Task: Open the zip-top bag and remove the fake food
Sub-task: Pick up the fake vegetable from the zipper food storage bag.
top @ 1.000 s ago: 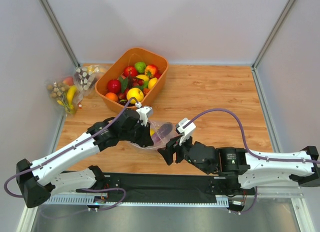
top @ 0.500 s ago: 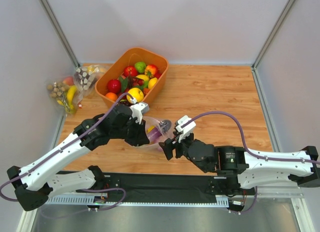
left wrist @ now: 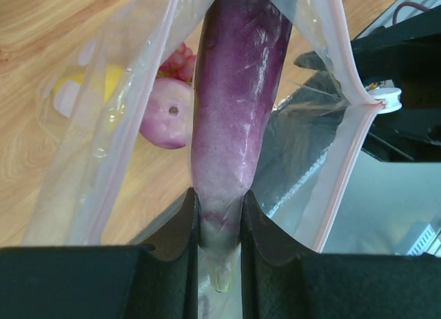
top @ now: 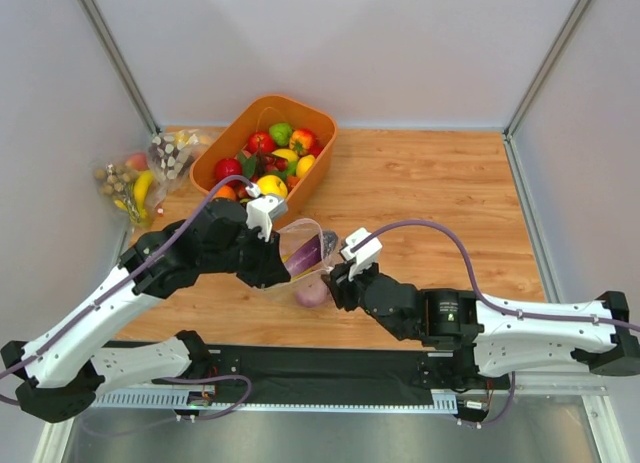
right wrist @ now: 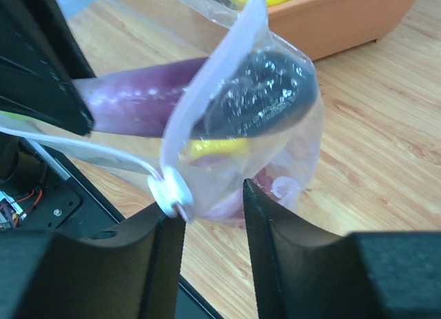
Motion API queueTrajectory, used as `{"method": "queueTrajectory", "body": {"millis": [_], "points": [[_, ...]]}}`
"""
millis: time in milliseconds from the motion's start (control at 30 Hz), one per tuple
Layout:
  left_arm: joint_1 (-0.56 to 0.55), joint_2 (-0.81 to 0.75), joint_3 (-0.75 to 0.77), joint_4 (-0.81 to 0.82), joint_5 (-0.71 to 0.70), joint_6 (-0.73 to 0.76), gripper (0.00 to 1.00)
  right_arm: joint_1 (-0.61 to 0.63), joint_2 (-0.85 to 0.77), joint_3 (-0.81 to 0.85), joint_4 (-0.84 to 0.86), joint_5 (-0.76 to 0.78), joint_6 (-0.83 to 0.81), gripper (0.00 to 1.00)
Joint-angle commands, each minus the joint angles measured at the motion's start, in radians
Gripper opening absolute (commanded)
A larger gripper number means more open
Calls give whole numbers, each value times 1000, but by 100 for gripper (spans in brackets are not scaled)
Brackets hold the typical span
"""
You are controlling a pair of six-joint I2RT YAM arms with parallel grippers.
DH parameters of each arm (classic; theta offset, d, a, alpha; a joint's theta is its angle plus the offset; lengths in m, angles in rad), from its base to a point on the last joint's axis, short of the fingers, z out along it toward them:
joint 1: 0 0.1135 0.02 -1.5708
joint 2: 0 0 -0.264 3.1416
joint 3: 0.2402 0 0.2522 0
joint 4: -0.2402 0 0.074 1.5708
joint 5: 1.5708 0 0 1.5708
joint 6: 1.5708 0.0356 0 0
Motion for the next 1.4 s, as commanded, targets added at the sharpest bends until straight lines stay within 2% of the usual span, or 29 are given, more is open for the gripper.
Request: {"method": "queueTrajectory", "body": {"millis": [0,67,133,167,367,800,1200,1367], "points": [[4,-33,60,-33,3,31,0,-14,-30,-2,21,13,9,38],[4,-35,62,-41,5,33,0,-16,-45,-22,48,16,0,27],[5,-36,53,-38,12,30,0,-16,-68,-37,67,15,-17,22],[4,-38,45,-35,16,28,0,-16,-83,-49,83,16,-24,16],[4,-35,37,-6,22,22,0,-16,-149,-97,122,6,-72,0],[4,5,171,-99,42,68,0,-17,-206,-178,9,55,-20,0],[5,-65,174,-222,52,84,0,-51,-244,-178,-68,113,-1,0],[4,-73,227,-202,40,74,0,-62,-312,-180,-116,143,3,0]]}}
